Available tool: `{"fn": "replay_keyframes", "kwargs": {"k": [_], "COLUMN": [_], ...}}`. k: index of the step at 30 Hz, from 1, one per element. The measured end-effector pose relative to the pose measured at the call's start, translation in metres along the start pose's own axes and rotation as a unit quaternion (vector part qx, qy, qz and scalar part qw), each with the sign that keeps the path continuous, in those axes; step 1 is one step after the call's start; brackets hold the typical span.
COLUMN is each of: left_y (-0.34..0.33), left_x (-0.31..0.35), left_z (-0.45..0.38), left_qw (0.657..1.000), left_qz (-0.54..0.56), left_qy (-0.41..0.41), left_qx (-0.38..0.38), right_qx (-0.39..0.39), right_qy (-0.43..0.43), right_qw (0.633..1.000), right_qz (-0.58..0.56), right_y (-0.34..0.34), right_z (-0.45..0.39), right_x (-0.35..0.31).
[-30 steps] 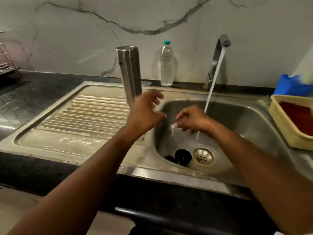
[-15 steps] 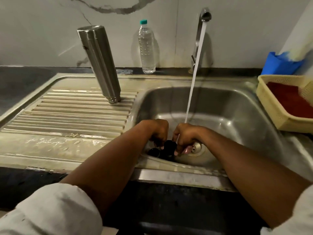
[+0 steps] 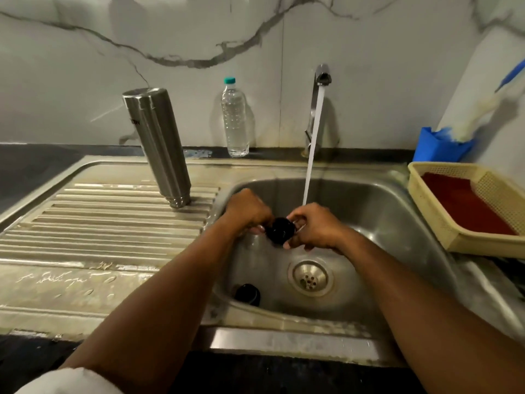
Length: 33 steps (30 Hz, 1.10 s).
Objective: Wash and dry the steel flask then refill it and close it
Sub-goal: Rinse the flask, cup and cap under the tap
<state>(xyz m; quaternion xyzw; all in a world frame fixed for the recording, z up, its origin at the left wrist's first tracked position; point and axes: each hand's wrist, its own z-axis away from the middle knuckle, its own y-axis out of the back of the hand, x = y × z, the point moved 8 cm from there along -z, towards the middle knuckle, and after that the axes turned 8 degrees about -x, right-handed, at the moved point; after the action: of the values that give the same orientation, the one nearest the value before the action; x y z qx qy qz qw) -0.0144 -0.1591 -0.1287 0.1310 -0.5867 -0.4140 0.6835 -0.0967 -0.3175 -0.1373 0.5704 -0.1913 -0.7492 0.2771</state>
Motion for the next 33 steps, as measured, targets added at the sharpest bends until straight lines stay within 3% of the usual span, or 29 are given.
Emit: {"fn": "replay_keyframes", "kwargs": {"k": [6, 8, 11, 16, 21, 27, 31, 33], "left_y": [0.013, -0.001, -0.026, -0.039, -0.034, -0.036, -0.047, -0.049], "left_x": [0.033, 0.043, 0.056, 0.067, 0.069, 0.069, 0.075, 0.078], "left_z": [-0.018, -0.027, -0.033, -0.030, -0.028, -0.027, -0.031, -0.030], "left_qw": [0.968, 0.955, 0.925, 0.900, 0.896, 0.909, 0.893, 0.882], "left_qz": [0.229, 0.278, 0.347, 0.359, 0.346, 0.355, 0.373, 0.378], "left_qy": [-0.062, -0.096, -0.153, -0.231, -0.276, -0.218, -0.233, -0.250], "left_qx": [0.083, 0.046, -0.041, -0.090, -0.035, 0.006, -0.096, -0.128], "right_qx": [0.098, 0.119, 0.136, 0.181, 0.174, 0.128, 0.200, 0.199], "right_qy": [0.075, 0.082, 0.099, 0.077, 0.050, 0.096, 0.038, 0.031], "right_qw": [0.982, 0.965, 0.954, 0.931, 0.923, 0.916, 0.895, 0.875], "right_qz": [-0.141, -0.218, -0.246, -0.309, -0.339, -0.367, -0.396, -0.441], "right_y": [0.048, 0.054, 0.056, 0.055, 0.055, 0.056, 0.065, 0.067], "right_z": [0.004, 0.002, -0.005, -0.008, -0.007, -0.011, -0.012, -0.011], "right_x": [-0.005, 0.002, 0.006, 0.004, 0.004, 0.005, 0.020, 0.021]}}
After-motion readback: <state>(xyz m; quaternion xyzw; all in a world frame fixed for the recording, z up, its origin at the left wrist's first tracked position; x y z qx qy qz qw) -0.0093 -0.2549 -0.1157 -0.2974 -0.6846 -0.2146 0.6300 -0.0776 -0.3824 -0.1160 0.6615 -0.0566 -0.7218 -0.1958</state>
